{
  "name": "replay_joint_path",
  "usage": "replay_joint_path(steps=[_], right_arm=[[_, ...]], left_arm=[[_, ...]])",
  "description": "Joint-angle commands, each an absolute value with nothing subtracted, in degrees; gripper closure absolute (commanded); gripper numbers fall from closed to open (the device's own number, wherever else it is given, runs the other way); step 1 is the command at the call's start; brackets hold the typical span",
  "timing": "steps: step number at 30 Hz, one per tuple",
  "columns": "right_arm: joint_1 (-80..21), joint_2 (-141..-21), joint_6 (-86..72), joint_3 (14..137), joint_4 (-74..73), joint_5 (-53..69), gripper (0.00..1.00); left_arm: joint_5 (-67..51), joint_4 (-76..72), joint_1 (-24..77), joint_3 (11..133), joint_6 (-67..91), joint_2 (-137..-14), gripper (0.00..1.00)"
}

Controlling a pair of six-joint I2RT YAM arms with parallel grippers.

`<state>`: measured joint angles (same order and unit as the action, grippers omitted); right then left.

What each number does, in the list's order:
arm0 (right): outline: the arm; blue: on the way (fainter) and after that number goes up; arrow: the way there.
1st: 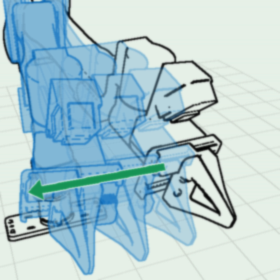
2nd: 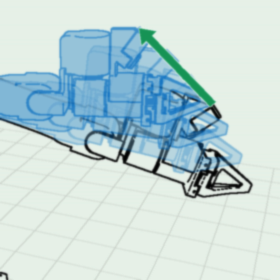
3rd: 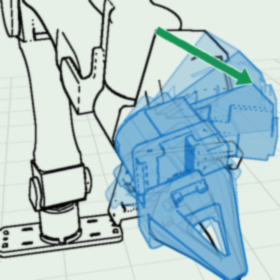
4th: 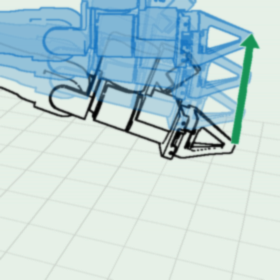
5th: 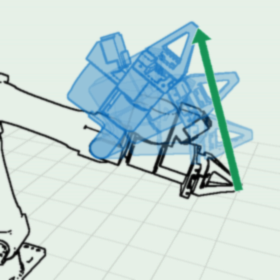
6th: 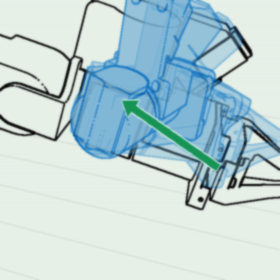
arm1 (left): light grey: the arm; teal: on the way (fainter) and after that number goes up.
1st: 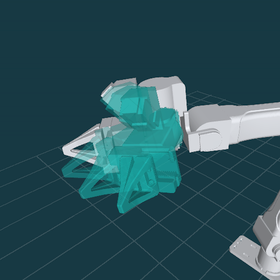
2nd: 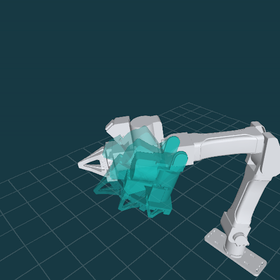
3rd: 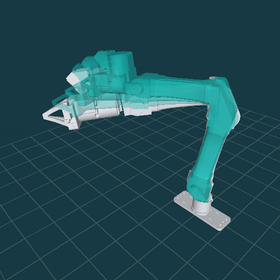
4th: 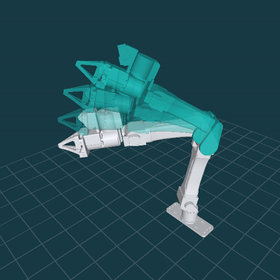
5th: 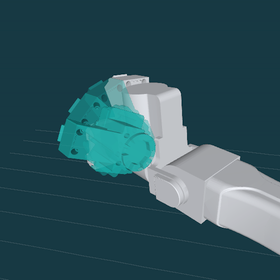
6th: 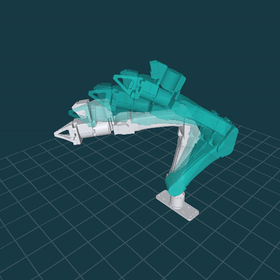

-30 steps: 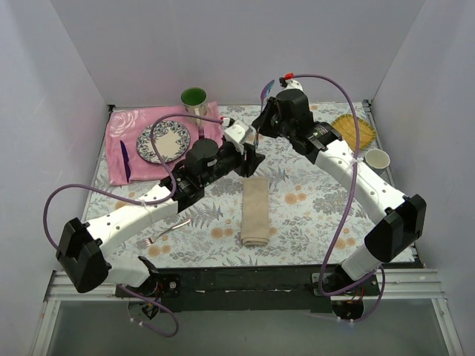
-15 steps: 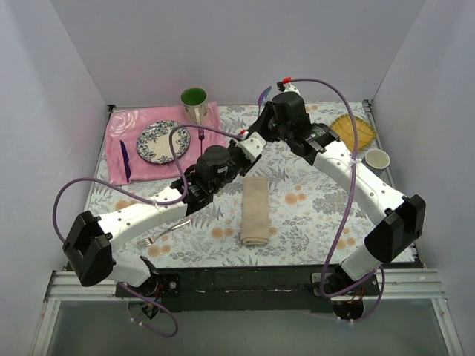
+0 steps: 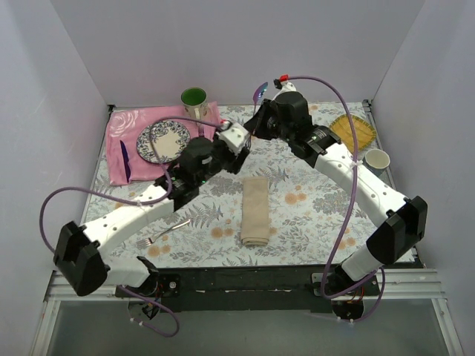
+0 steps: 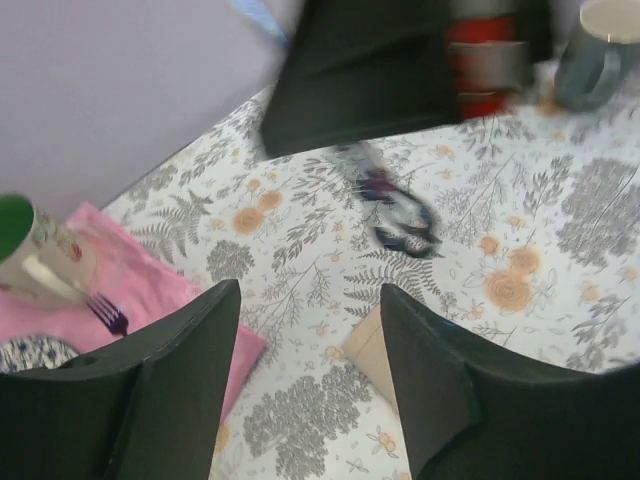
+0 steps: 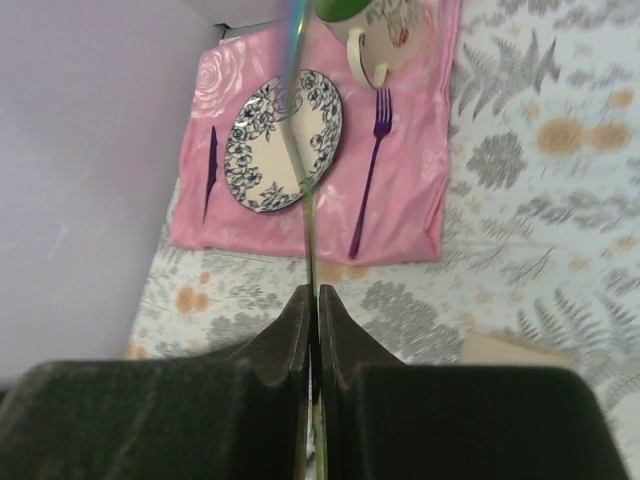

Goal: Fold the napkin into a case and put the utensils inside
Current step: Pass from the right arm to the left

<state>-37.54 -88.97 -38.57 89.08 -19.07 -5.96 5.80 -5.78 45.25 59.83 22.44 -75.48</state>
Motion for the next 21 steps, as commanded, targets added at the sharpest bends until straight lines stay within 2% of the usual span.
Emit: replay_joint_path(steps=[1, 3, 5, 9, 11, 14, 17, 18, 21], right_arm=[[-35.0, -80.2, -25.2, 79.8, -4.9, 1.5, 0.99], [-34.9, -75.8, -22.7, 75.0, 2.7, 6.7, 0.99], [-34.9, -74.6, -21.1, 72.7, 3.5, 11.1, 0.99], [-35.0, -76.3, -23.7, 77.0, -1.7, 7.2, 0.99], [-34.9, -77.2, -24.1, 79.8, -3.4, 4.6, 0.99], [-35.0, -77.6, -22.4, 79.8, -2.9, 6.6, 0.99], [-35.2, -76.2, -21.9, 78.1, -1.7, 8.3, 0.99], [-35.3, -76.2, -21.4, 77.6, -1.5, 9.0, 0.99], [-36.6, -75.5, -19.5, 77.2, -0.7, 9.1, 0.99]], left_arm=[[-16.5, 7.3, 32.9, 65.4, 45.8, -64.7, 0.38], [-24.5, 9.3, 26.8, 69.0, 55.0, -66.5, 0.37], [-31.8, 5.6, 23.4, 69.8, 60.8, -67.8, 0.42], [-40.9, 0.1, 22.0, 68.6, 68.4, -70.3, 0.45], [-41.7, -7.3, 22.1, 65.3, 72.6, -70.1, 0.39], [-40.8, -11.1, 22.1, 65.9, 75.5, -71.4, 0.39], [-40.8, -16.5, 22.1, 66.8, 80.0, -73.4, 0.44], [-40.1, -16.8, 22.1, 67.2, 80.8, -74.0, 0.49], [-39.5, -19.4, 22.1, 68.5, 83.9, -76.5, 0.50]])
